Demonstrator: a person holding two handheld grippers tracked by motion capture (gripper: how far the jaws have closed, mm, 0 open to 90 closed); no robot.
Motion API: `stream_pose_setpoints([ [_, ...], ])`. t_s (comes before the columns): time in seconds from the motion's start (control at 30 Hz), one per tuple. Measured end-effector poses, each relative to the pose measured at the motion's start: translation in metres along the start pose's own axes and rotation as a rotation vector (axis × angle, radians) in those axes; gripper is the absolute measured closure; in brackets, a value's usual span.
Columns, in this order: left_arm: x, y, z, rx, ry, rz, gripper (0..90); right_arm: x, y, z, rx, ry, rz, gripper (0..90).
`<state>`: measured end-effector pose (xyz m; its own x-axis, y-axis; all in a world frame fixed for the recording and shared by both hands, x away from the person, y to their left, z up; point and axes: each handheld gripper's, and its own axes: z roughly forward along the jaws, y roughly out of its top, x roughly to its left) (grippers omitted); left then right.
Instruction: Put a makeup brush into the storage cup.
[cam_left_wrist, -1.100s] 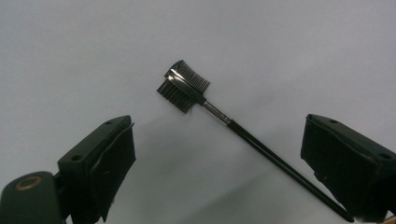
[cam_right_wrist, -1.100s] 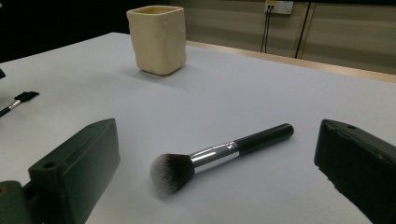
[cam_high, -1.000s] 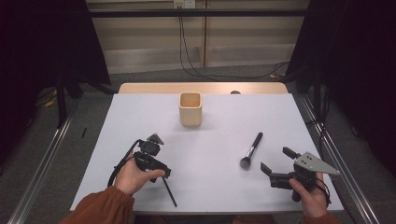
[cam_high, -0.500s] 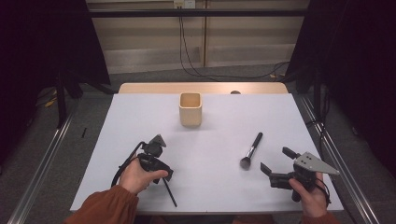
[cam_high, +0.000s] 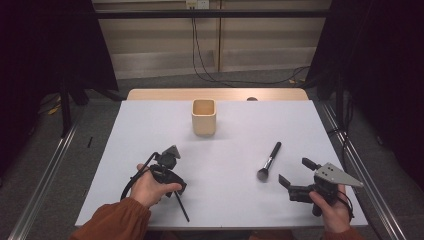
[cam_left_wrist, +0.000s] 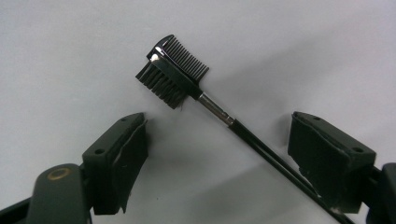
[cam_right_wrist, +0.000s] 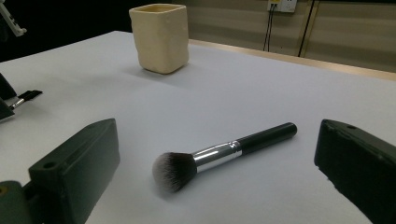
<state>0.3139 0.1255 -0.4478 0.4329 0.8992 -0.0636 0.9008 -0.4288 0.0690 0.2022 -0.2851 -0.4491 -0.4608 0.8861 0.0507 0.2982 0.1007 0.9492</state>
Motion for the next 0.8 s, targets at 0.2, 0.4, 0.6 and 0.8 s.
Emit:
stream_pose_setpoints([
  [0.2,-0.0002,0.0007,-0.0002,0.005,0.033,-0.009,27.0,-0.001,-0.0004,0.0002,0.001,0.001,-0.002,0.0],
  [0.4,-0.0009,0.0019,0.0001,0.017,0.036,-0.011,28.3,-0.0001,-0.0001,-0.0001,-0.001,0.003,0.0,0.0],
  [0.6,0.002,0.0036,-0.0015,0.028,0.035,-0.025,33.9,-0.0005,-0.0004,0.0003,0.004,0.003,-0.003,0.0],
  [0.8,0.0079,0.0028,-0.0035,0.023,0.032,-0.017,47.1,-0.0004,-0.0004,0.0007,0.007,0.004,0.002,0.0],
])
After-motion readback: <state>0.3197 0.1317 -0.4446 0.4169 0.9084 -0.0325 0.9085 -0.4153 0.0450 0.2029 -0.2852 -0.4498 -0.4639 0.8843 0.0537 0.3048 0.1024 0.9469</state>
